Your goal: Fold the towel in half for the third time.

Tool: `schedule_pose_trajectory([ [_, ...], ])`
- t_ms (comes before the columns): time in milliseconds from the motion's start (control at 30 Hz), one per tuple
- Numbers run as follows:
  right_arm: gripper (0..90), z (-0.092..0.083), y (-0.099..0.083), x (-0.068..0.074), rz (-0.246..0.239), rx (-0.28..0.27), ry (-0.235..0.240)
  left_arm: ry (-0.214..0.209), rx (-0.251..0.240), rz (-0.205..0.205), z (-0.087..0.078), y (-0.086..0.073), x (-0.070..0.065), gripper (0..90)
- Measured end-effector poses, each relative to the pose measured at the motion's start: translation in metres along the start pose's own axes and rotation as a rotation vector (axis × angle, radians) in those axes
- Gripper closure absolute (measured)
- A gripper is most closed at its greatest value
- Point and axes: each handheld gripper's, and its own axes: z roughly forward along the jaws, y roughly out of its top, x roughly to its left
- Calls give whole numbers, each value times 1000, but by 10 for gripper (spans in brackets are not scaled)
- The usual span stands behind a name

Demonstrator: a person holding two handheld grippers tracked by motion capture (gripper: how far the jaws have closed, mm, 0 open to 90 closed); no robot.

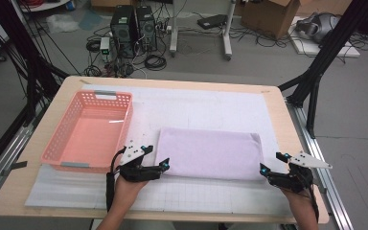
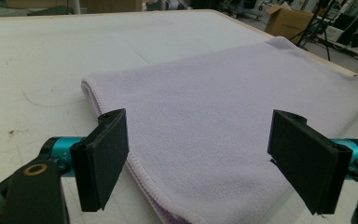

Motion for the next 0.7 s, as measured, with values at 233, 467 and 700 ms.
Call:
schedule_pose_trajectory([
  [233, 195, 0, -1, 0, 3, 3, 9, 13, 19, -6, 1, -1, 1, 222],
  [467, 207, 1, -1, -1, 4, 6, 23, 53, 58, -16, 2, -3, 0, 220],
  [700, 212, 3, 2, 3, -1, 7, 46, 48, 112, -27, 7, -6, -1, 227],
])
